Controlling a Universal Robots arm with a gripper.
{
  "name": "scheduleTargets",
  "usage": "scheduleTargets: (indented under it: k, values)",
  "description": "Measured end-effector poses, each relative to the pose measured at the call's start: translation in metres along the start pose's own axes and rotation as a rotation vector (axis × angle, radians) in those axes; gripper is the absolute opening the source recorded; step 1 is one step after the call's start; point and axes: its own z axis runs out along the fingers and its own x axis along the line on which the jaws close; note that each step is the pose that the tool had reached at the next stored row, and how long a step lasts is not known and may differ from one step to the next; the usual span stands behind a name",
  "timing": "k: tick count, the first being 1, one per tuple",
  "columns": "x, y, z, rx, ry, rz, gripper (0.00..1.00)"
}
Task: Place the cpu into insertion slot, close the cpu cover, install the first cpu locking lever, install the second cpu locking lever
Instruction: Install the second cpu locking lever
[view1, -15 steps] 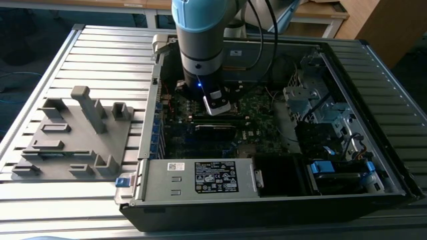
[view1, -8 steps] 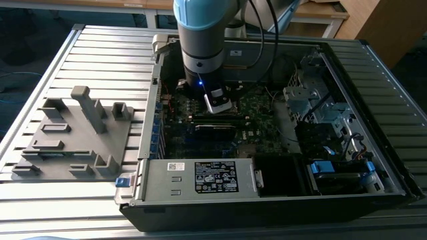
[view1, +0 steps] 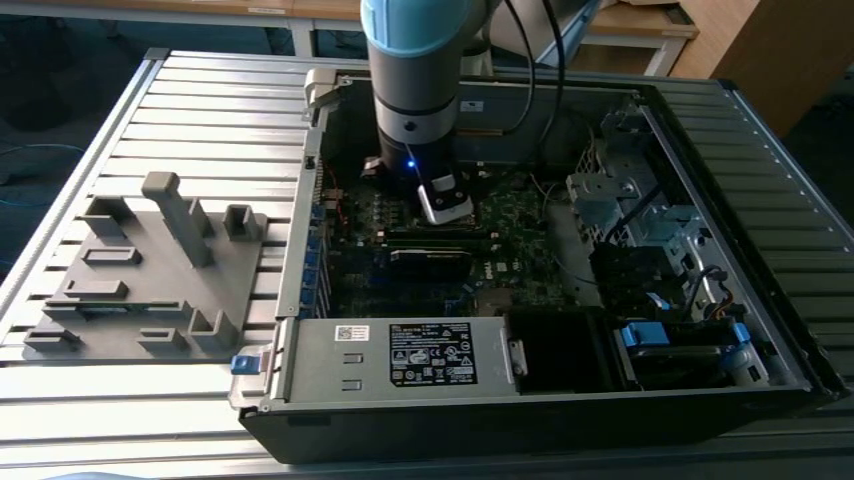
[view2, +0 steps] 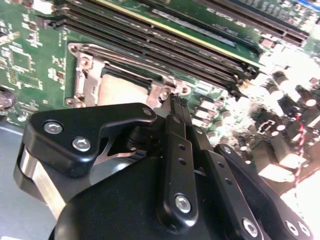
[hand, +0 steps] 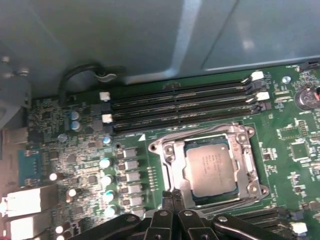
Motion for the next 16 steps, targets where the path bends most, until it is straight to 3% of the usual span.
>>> scheduleTargets:
  k: [7,16]
  values:
    - [-0.0103,0.0053,0.0014,0.0148,-0.0024,-0.001,0.11]
    - [-0.0107,0.0188,0.0042,0.0269,-0.0045,-0.002,0.11]
